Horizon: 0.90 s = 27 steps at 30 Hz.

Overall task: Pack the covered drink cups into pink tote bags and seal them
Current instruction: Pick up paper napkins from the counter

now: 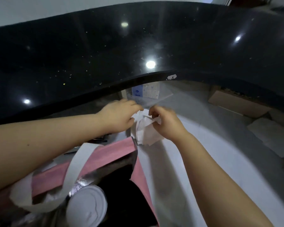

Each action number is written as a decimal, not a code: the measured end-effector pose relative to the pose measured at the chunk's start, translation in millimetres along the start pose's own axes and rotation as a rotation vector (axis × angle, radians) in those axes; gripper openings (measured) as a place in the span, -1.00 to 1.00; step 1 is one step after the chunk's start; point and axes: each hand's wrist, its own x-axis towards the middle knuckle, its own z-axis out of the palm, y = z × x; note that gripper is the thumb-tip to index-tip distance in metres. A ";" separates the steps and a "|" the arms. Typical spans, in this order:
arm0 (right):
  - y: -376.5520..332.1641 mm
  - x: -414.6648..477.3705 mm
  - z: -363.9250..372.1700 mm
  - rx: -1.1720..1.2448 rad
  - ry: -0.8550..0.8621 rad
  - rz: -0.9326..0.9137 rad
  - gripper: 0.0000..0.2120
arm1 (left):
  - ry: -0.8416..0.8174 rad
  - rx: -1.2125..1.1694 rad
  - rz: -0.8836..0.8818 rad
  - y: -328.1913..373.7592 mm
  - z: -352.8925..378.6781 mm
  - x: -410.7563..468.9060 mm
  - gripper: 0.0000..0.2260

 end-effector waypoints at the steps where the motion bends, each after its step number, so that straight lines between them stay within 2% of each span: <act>1: -5.3 -3.1 -6.5 0.027 -0.027 0.040 -0.68 | 0.016 0.007 0.015 3.1 -7.0 -3.7 -0.57; 4: -23.9 -14.8 -25.9 0.011 -0.014 0.078 -0.68 | 0.087 0.038 0.043 11.7 -29.7 -16.8 -0.58; 9: -57.1 -30.5 -61.1 -0.063 0.147 0.051 -0.68 | 0.194 0.152 0.051 22.9 -67.8 -38.5 -0.57; 16: -129.6 -45.1 -98.3 -0.319 0.355 -0.109 -0.76 | 0.389 0.379 -0.003 38.3 -110.5 -81.7 -0.63; 22: -186.3 -68.9 -111.2 -0.471 0.525 -0.320 -0.83 | 0.492 0.298 -0.092 44.9 -129.4 -139.2 -0.67; 27: -227.0 -92.6 -92.8 -0.448 0.622 -0.500 -0.79 | 0.593 0.121 -0.155 44.8 -118.4 -208.3 -0.70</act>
